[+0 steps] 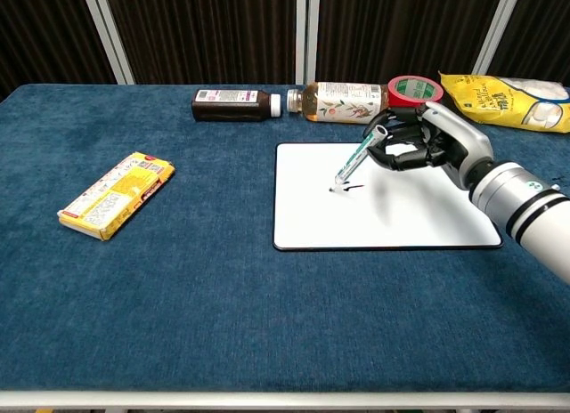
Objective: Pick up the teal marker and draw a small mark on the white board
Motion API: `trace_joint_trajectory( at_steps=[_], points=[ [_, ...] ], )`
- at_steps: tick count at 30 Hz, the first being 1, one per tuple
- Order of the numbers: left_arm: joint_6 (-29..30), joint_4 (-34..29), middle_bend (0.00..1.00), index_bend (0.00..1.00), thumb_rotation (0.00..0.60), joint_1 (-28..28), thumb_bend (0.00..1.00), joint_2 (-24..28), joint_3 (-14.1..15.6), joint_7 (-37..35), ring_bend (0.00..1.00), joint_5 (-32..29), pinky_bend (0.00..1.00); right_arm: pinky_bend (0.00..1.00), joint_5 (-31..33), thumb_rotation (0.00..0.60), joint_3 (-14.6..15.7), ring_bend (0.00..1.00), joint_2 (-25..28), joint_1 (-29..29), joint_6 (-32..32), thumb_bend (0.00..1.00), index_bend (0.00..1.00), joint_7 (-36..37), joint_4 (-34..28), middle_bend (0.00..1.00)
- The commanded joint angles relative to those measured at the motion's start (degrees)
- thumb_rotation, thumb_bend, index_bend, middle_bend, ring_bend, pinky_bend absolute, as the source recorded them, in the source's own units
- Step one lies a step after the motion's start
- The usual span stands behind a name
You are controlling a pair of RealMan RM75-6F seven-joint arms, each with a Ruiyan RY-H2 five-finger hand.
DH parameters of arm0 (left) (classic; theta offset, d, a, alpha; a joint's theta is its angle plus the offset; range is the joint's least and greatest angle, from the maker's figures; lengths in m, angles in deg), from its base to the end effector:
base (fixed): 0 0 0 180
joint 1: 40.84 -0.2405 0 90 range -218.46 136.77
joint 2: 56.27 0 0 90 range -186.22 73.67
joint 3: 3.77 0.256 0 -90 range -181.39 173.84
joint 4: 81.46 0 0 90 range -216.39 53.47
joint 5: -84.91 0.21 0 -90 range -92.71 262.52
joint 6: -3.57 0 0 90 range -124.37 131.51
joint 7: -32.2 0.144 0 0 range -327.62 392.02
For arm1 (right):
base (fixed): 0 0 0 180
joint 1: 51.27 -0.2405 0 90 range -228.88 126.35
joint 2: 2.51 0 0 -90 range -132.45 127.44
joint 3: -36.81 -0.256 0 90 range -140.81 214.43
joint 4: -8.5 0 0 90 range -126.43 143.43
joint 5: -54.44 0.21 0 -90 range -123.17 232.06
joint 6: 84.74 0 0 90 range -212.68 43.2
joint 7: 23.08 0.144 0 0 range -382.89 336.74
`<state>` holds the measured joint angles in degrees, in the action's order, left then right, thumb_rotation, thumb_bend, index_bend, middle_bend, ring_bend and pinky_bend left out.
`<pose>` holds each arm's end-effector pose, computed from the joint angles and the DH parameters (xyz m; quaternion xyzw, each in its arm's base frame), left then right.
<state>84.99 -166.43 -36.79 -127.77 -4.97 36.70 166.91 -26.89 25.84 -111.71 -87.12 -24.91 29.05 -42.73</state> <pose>-0.3412 0.1703 0.1203 -0.6020 -0.4109 -0.3217 0.6044 -0.2002 -0.3427 -0.0777 0.4593 -0.6515 0.5658 0.2108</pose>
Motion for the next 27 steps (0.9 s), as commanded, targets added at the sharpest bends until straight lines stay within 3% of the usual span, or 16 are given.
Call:
trace_joint_trajectory(
  at_steps=[1, 8, 16, 22, 27],
  points=[
    [0.2, -0.1, 0.06, 0.10, 0.600, 0.0, 0.00, 0.0, 0.0, 0.0, 0.00, 0.3, 0.01, 0.19, -1.5, 0.600, 2.2, 0.39, 5.0, 2.4, 1.5, 0.63, 0.80, -0.9, -7.5, 0.65],
    [0.4, -0.3, 0.06, 0.10, 0.600, -0.2, 0.00, 0.1, 0.1, 0.1, 0.00, 0.2, 0.01, 0.19, 0.2, 0.600, -0.3, 0.39, 8.8, 3.4, 3.6, 0.63, 0.80, -4.2, -11.1, 0.65],
    [0.4, -0.2, 0.06, 0.10, 0.600, -0.1, 0.00, 0.1, 0.0, 0.1, 0.00, 0.2, 0.01, 0.19, -2.0, 0.600, -0.4, 0.39, 12.6, 5.2, 9.8, 0.63, 0.80, -11.2, -10.3, 0.65],
    [0.6, -0.3, 0.06, 0.10, 0.600, -0.1, 0.00, 0.0, 0.0, 0.2, 0.00, 0.5, 0.01, 0.18, -5.9, 0.600, 1.2, 0.39, 13.6, 6.7, 17.7, 0.63, 0.80, -28.8, -3.1, 0.65],
    [1.0, -0.5, 0.06, 0.10, 0.600, -0.2, 0.00, 0.0, 0.1, 0.3, 0.00, 0.9, 0.01, 0.14, -10.5, 0.600, 4.5, 0.38, 14.1, 7.3, 21.9, 0.63, 0.80, -47.0, 6.9, 0.65]
  ],
)
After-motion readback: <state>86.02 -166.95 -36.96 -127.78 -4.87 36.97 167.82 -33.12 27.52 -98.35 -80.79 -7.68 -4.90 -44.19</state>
